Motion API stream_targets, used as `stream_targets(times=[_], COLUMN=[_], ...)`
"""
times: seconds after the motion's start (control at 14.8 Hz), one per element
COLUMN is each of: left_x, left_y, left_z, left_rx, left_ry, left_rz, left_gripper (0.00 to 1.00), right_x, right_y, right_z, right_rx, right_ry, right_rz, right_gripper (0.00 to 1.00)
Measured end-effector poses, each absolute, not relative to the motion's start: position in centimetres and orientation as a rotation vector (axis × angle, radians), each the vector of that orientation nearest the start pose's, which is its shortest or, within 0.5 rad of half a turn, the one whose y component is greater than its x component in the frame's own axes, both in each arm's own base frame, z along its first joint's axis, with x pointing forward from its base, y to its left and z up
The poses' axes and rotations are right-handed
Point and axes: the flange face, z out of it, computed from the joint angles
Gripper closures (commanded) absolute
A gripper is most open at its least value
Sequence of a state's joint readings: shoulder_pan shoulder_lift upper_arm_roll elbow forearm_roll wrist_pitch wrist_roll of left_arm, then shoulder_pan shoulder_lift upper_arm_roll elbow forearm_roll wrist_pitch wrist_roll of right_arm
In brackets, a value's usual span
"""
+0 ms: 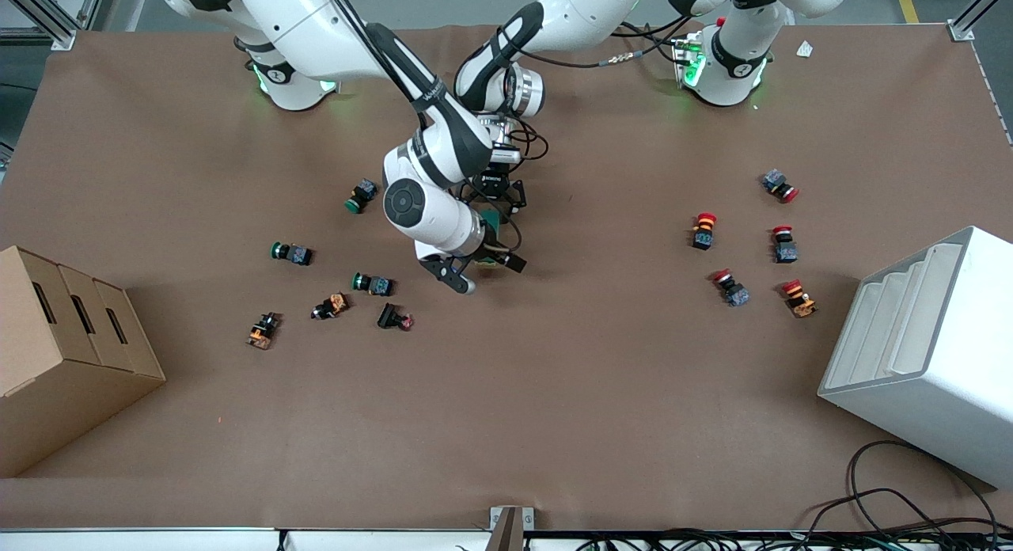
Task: Close load switch with both arms
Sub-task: 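Press the white handle fully shut with the right gripper, then lift the right gripper away from the switch while the left gripper holds it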
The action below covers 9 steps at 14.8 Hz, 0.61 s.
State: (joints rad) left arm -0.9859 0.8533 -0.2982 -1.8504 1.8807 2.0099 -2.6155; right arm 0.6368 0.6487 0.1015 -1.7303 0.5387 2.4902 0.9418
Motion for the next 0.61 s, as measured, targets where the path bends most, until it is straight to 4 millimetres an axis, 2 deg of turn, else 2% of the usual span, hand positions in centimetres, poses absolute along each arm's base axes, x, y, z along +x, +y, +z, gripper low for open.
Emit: stream_targets(times=[0.61], left_x=[22.7], left_y=[-56.2], left_z=[6.7], left_rx=[-2.739], left_ry=[0.111], left_rz=[-1.701], left_gripper=[0.00], right_x=[52.5], right_y=[44.3], right_z=[19.3], right_rx=[-2.646], right_ry=[0.851], right_rz=[0.336], right_gripper=[0.00])
